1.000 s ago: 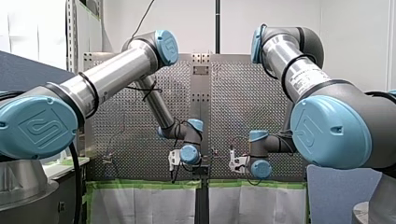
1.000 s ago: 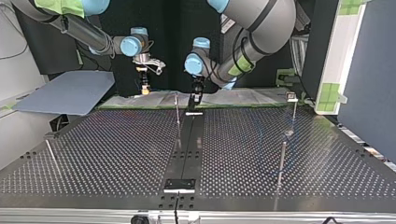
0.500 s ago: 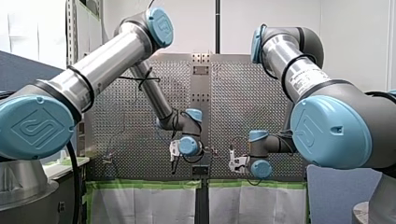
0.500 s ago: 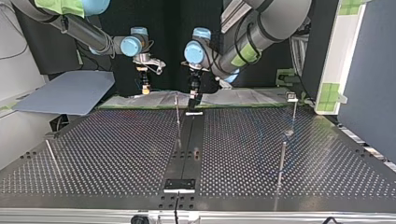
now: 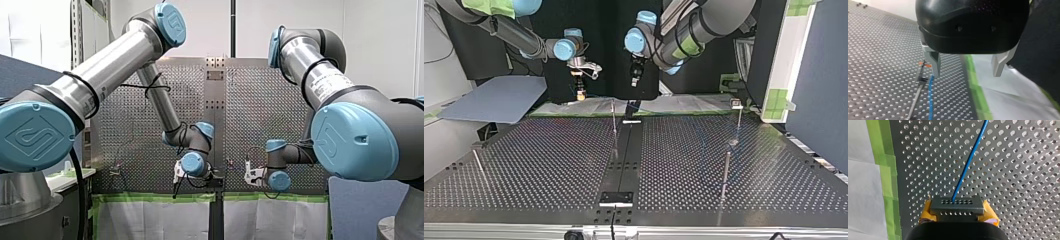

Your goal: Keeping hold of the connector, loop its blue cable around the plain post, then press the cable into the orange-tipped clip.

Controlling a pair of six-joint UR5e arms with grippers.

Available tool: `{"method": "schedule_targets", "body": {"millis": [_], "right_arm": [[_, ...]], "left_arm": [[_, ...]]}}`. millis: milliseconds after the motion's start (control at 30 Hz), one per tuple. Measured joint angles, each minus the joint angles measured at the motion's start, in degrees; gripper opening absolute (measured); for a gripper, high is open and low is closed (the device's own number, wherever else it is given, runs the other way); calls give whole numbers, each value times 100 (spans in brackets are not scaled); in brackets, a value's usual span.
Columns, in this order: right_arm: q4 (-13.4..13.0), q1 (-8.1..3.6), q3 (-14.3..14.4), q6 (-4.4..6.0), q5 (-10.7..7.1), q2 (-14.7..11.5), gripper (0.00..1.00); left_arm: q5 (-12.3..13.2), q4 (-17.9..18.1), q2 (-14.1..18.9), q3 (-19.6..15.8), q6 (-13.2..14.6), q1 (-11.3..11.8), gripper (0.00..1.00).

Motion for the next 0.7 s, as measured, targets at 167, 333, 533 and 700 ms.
{"method": "schedule_targets", "body": {"millis": [167,333,533,700], "right_arm": [[1,5,1,0,-6,0,0],[4,7,1,5,-8,0,0],[3,8,0,9,-9,1,0],[-8,12,0,9,-40,1,0]], "left_arm": [[111,-106,-1,-11,76,-23,100],[140,-313,-1,234,86,-76,100],[132,-333,-1,495,60,-98,100],[116,-323,-1,536,26,-96,100]]}}
